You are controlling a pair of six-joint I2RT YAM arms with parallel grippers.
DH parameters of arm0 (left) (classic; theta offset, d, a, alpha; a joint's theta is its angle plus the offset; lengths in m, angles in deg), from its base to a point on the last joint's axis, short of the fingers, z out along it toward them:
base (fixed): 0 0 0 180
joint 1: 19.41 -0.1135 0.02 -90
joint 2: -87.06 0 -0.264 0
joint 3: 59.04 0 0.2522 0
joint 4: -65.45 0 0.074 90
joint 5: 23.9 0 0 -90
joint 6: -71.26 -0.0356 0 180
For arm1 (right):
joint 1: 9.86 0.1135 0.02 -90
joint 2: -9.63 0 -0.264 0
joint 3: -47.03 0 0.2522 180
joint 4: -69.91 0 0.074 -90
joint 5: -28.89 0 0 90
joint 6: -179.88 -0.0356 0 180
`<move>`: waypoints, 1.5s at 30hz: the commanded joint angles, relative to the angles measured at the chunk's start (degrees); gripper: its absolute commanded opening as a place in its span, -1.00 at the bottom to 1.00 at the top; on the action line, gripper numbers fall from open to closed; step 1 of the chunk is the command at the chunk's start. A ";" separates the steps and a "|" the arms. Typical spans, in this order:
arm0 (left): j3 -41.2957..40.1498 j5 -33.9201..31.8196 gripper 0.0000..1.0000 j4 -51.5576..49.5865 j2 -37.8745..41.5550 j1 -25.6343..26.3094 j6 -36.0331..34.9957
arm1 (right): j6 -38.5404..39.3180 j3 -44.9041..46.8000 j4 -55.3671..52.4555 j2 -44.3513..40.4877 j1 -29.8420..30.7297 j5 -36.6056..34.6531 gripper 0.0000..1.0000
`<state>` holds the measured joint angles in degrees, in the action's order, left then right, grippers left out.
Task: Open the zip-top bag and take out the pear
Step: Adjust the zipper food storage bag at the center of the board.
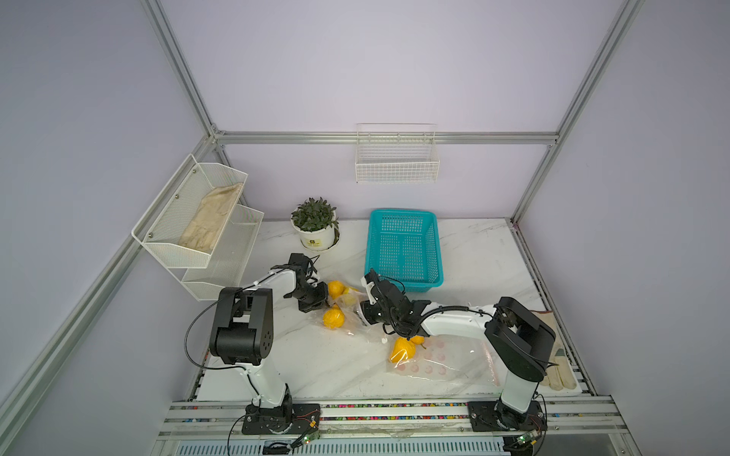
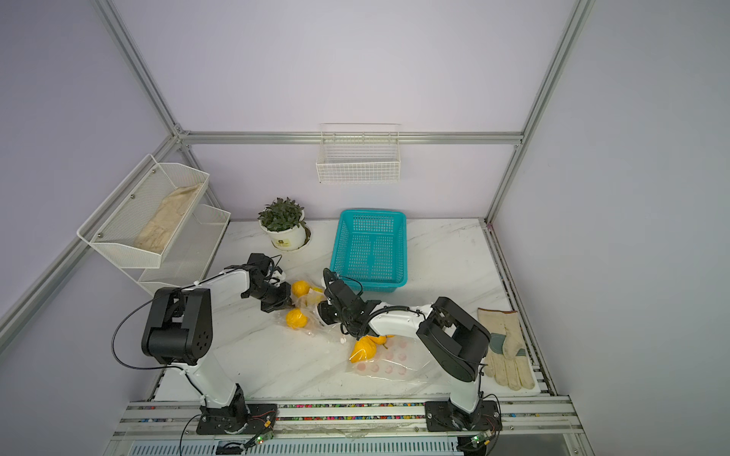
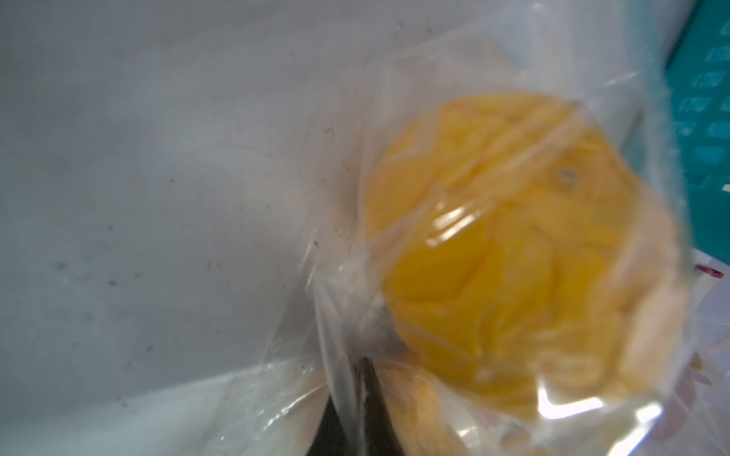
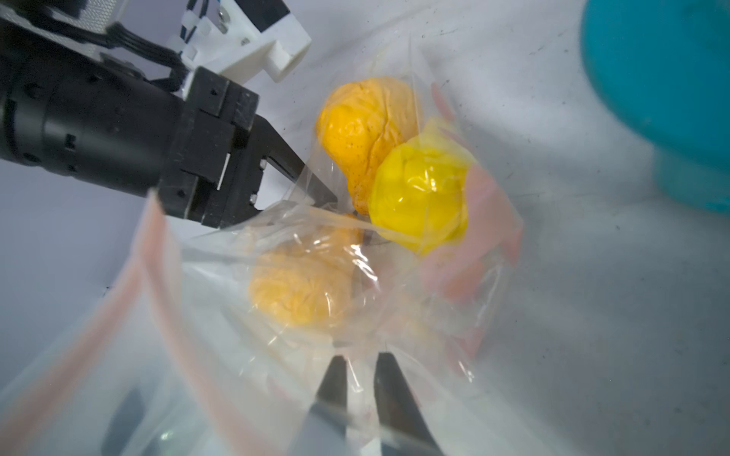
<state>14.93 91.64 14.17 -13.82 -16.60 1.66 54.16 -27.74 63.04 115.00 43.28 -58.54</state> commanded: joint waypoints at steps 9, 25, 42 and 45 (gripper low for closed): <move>-3.59 17.66 -1.00 7.87 5.50 0.16 4.41 | 2.82 -5.91 0.47 7.66 0.32 12.90 -0.79; 3.72 -9.23 -1.00 -0.85 23.06 0.27 1.92 | -0.18 -0.14 -2.04 6.00 0.51 3.23 -0.67; 2.94 -29.36 -1.00 -8.61 23.17 -3.14 1.84 | -4.51 -11.15 -29.66 15.67 0.47 -4.39 -0.88; 2.06 -32.64 -1.00 -8.93 22.65 -5.23 1.85 | -5.62 -10.54 -30.53 15.41 0.51 -5.47 -0.91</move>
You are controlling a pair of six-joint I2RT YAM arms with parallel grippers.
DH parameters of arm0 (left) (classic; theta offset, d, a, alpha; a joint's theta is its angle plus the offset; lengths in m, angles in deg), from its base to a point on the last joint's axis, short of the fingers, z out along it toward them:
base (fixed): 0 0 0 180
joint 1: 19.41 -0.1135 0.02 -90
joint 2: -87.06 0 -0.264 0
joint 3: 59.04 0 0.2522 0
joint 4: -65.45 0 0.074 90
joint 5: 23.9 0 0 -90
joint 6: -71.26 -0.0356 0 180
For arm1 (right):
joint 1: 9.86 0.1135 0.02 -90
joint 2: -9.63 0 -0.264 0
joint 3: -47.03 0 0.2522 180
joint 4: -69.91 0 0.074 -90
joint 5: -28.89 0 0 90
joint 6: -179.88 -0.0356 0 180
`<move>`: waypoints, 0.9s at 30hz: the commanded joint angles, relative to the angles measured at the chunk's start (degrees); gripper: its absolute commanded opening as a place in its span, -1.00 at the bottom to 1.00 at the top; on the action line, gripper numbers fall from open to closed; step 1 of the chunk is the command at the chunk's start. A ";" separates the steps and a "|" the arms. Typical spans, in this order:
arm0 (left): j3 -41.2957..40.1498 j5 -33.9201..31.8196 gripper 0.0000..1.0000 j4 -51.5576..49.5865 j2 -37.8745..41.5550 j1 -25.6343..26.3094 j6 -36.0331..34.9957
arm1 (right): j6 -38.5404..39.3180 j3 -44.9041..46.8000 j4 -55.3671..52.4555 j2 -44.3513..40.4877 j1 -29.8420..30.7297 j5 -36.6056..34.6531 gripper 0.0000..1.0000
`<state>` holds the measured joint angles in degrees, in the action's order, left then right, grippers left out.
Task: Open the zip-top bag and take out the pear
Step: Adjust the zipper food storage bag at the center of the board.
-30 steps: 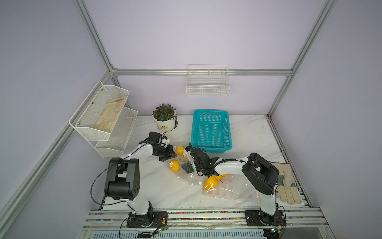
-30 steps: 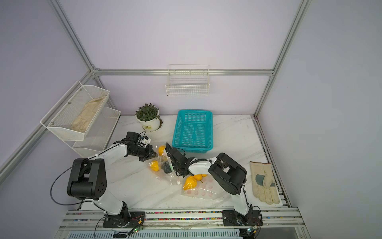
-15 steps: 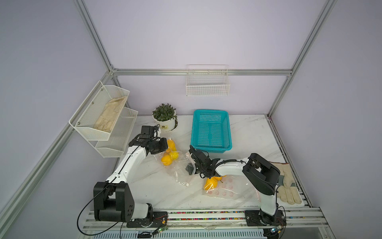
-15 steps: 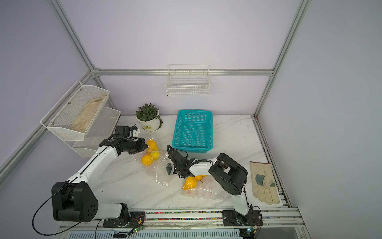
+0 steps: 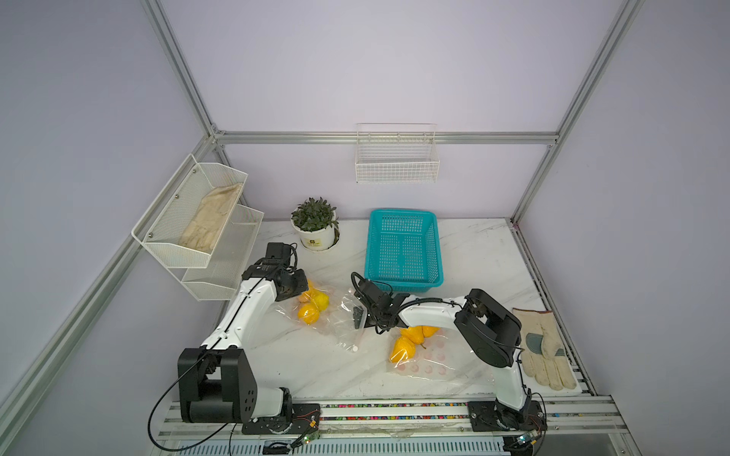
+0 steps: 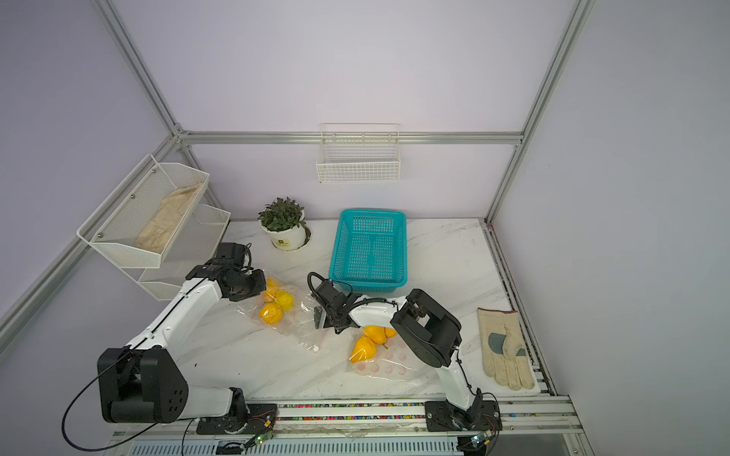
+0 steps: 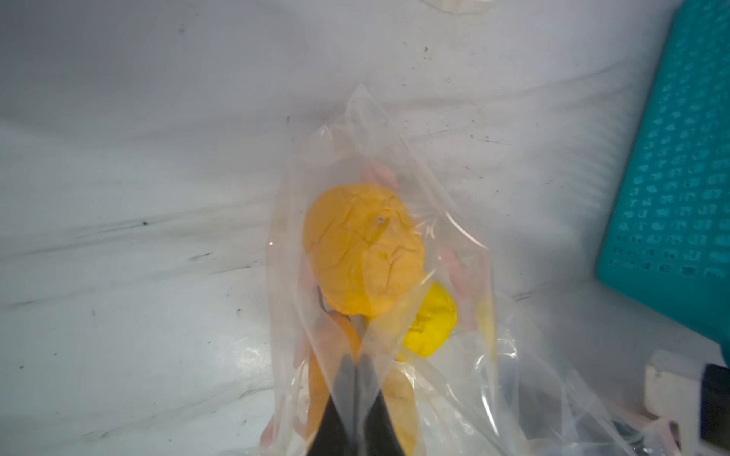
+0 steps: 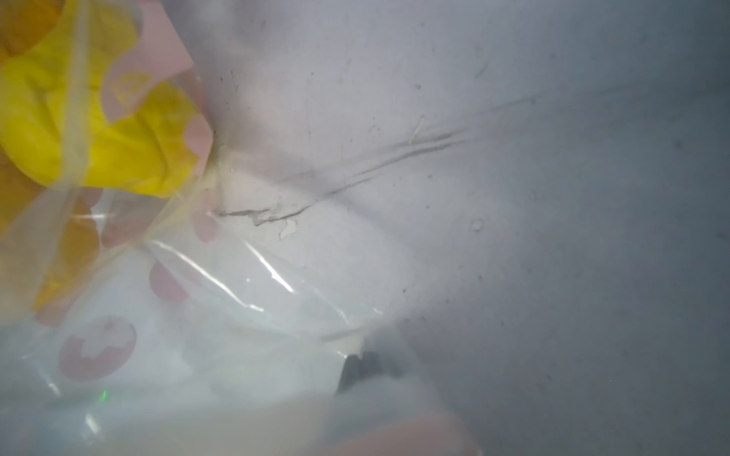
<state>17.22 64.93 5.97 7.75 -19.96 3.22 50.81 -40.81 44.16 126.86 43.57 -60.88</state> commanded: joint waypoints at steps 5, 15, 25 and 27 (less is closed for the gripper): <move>0.64 -3.34 -1.00 -0.46 -3.87 -4.89 -0.76 | -2.68 4.12 -11.92 3.03 0.03 -3.33 -0.91; 4.69 15.99 -1.00 1.70 -13.73 2.49 -6.43 | 3.24 7.14 4.59 -5.95 0.78 7.63 -0.76; 1.40 33.96 -1.00 10.77 -12.28 6.06 -1.70 | 0.22 10.88 21.58 -9.09 0.74 17.26 -0.21; 1.24 36.53 -1.00 12.26 -11.39 6.09 -0.35 | -1.88 13.97 28.18 -10.08 0.72 16.57 -0.20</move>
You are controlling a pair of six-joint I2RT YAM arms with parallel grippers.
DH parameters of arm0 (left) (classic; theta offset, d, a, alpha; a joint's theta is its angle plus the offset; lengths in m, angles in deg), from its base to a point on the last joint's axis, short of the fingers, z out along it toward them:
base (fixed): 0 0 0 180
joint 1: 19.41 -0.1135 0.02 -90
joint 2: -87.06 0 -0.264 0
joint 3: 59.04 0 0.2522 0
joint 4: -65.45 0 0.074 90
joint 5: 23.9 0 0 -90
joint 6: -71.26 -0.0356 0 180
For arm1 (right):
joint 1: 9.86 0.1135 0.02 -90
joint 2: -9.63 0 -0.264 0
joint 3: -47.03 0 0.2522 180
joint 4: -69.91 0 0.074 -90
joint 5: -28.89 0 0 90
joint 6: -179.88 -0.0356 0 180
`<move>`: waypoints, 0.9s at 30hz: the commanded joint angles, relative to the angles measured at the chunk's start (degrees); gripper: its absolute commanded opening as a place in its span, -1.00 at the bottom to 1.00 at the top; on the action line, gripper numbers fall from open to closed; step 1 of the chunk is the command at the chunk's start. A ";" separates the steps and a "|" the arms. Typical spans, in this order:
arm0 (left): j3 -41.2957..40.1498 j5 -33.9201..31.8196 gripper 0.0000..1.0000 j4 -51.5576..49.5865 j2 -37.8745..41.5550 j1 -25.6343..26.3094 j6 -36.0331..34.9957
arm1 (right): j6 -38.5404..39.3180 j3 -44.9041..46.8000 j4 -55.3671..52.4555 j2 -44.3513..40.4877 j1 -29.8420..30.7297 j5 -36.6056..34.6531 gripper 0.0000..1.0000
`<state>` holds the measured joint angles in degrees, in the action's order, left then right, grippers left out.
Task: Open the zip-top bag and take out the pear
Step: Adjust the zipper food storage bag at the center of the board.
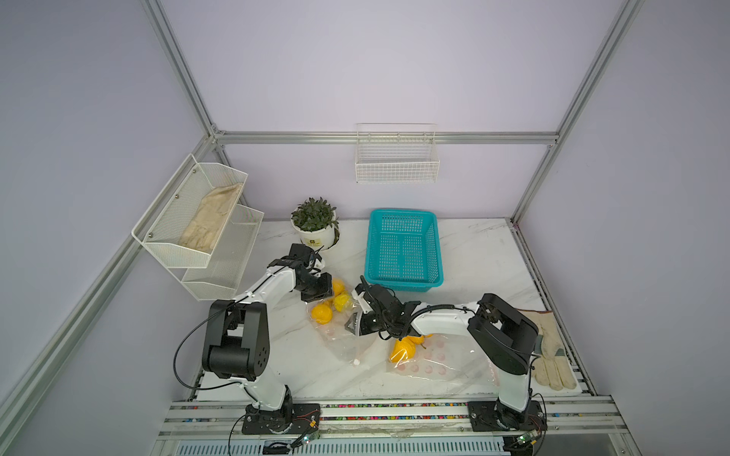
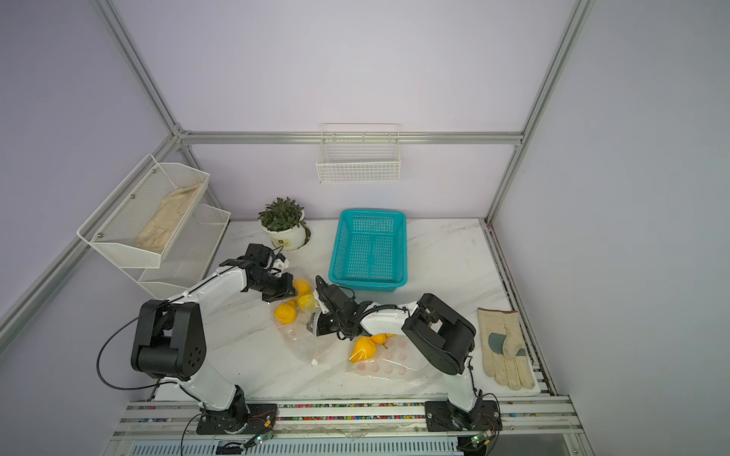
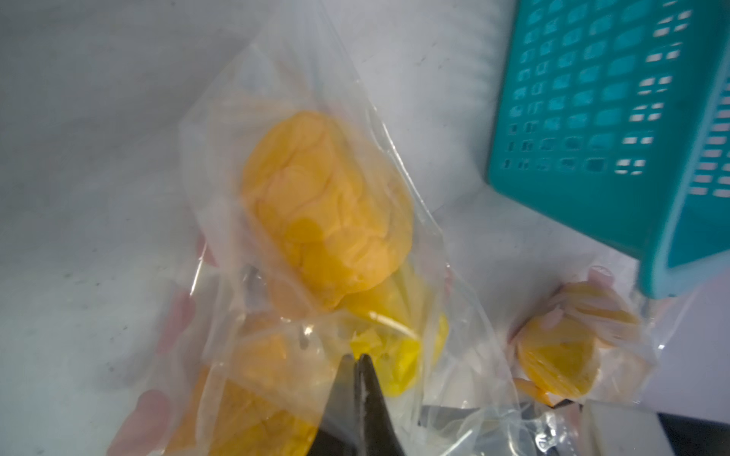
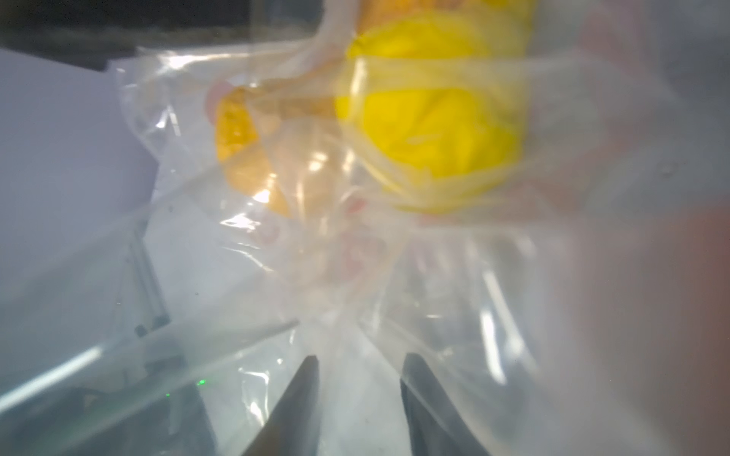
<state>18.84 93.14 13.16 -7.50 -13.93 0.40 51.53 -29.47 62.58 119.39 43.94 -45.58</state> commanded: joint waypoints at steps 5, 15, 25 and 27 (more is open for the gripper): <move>-4.22 13.86 -1.00 11.88 5.72 -1.61 8.33 | -9.98 9.86 24.67 -3.47 0.42 -7.55 -0.16; -4.13 3.82 -1.00 5.43 8.01 -3.51 11.18 | -16.57 14.73 32.48 -5.78 0.70 -14.14 -0.09; -8.67 10.68 -1.00 11.09 14.10 -2.45 17.38 | -21.98 9.24 30.01 2.30 1.77 -13.52 -0.58; -9.72 10.58 -1.00 11.10 15.50 -2.44 17.48 | -21.66 8.51 28.37 2.50 1.96 -15.66 -0.59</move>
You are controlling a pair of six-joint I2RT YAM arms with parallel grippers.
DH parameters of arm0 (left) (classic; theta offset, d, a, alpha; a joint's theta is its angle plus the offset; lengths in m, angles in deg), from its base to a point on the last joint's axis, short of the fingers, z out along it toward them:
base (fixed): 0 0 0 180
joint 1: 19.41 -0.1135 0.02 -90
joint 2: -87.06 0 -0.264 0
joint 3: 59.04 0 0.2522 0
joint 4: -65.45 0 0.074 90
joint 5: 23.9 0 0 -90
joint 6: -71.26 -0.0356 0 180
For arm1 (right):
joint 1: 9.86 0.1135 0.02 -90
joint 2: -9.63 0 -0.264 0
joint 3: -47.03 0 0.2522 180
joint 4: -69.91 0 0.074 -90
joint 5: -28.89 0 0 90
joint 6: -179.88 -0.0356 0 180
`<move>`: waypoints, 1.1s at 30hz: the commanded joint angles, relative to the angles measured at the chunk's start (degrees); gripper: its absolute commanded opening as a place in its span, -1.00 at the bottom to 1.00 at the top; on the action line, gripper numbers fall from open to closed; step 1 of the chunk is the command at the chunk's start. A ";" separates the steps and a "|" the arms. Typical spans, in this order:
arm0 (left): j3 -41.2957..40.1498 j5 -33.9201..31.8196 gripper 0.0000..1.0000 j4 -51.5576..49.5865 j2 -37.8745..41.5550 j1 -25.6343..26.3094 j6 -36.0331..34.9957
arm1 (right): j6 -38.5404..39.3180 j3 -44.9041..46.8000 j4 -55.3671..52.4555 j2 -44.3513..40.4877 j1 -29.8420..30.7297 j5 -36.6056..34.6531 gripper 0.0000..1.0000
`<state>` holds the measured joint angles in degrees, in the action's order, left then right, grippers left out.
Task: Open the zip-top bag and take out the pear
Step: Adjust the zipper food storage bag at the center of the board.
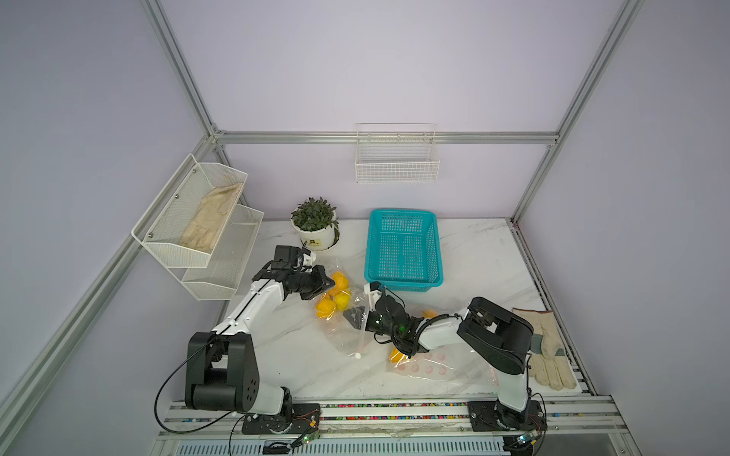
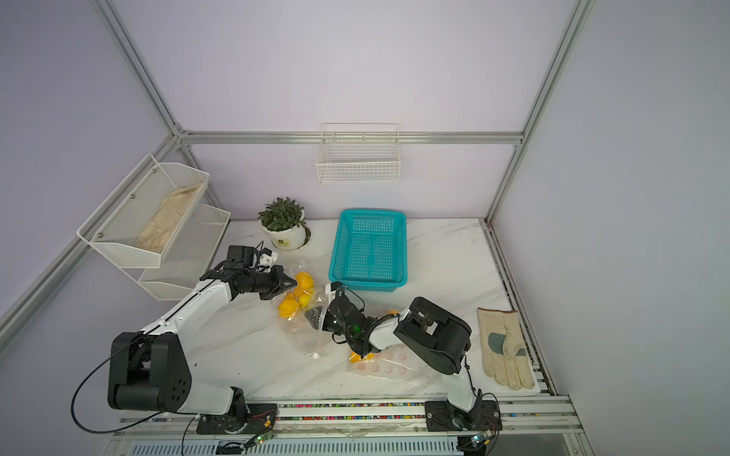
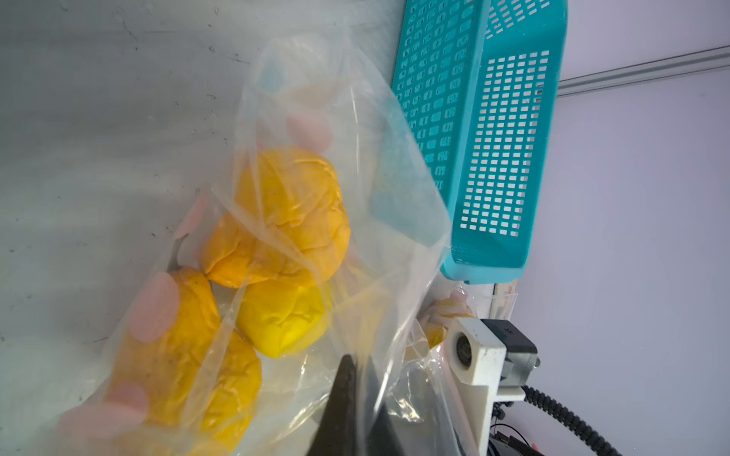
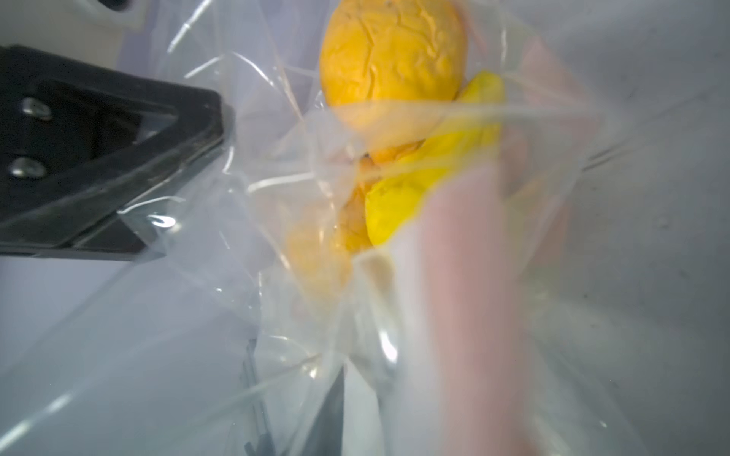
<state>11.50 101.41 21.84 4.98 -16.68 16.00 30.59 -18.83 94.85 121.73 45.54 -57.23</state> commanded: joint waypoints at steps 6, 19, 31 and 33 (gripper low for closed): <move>-4.21 4.81 -1.00 2.26 1.67 2.00 1.46 | 2.76 -5.68 -8.24 2.84 0.72 -10.78 -0.40; 8.05 -18.20 -0.08 -11.40 -9.73 2.39 -12.52 | 8.11 -9.07 -11.40 4.71 0.77 -13.58 0.01; 13.15 -22.75 0.03 -13.79 -22.91 2.82 -16.27 | 8.92 -11.07 -15.73 5.24 0.68 -12.89 0.17; 13.40 -21.68 0.02 -13.93 -24.54 3.41 -17.54 | 9.21 -10.75 -16.38 4.93 0.57 -13.88 0.24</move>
<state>22.56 79.83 9.60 -17.58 -14.08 1.42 39.47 -29.34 80.51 126.32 45.91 -69.45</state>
